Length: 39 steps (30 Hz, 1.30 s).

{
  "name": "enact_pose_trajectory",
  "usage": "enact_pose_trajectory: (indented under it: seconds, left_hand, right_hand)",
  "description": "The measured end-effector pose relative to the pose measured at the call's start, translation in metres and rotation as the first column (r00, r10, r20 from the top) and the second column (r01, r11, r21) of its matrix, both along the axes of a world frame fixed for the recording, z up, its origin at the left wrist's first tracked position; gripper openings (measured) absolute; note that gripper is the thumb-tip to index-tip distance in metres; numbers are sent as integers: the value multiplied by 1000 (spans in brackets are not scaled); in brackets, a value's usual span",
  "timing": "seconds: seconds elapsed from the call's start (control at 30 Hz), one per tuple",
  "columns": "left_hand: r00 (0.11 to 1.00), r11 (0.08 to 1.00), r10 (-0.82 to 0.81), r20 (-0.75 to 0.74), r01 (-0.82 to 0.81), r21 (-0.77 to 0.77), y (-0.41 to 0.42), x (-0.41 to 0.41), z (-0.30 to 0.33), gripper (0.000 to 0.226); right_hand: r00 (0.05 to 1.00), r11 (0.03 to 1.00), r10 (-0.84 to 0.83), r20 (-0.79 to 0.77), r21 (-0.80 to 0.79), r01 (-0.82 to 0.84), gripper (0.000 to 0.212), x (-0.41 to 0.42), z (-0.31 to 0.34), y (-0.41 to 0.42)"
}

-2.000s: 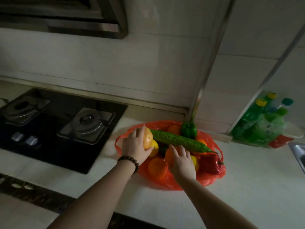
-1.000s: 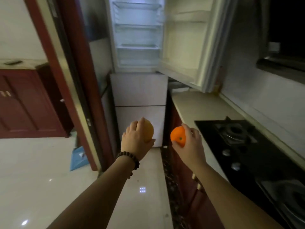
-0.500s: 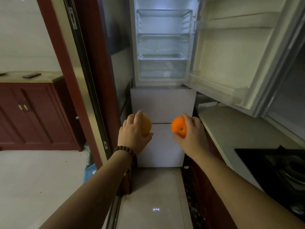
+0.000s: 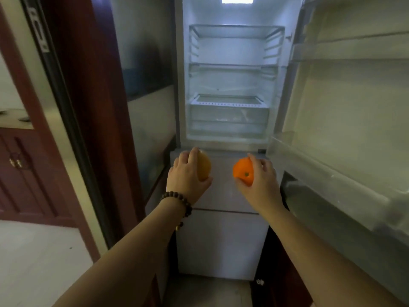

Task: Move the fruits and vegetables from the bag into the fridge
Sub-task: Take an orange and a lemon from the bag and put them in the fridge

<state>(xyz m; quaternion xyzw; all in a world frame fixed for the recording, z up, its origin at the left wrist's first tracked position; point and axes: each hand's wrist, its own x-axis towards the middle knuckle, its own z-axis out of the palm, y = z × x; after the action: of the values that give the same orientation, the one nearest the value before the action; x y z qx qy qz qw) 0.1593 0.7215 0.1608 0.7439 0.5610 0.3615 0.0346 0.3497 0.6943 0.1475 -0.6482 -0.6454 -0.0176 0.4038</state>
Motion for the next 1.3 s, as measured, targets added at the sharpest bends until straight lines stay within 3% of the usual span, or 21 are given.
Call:
enact_pose_trajectory:
  seconds: [0.27,0.53,0.7,1.03,1.17,1.3]
  left_hand:
    - [999,999,20,29,-21,35,124,21,20,86]
    - [993,1000,-15,117,12,22,256,37,35,87]
    - [972,990,-110,208,89,108,342,44,49,91]
    - [970,973,-132,203,87,214,482,65,85,92]
    - [957,981,-127,262,82,175,531,84,91,92]
    - [979,997,-27,204,11,78,585,101,95,81]
  right_hand:
    - [999,999,46,-29,22,-45,75,23,24,126]
    - [999,999,-16,-51,39,18,75,36,33,248]
    - [997,998,-34,-64,55,38,75,32,56,331]
    - [994,987,-88,-67,131,96,74,47,98,461]
    - [993,990,-91,-80,99,98,76,68,107,502]
    - [995,994,-67,-67,77,72,73,83,114,543]
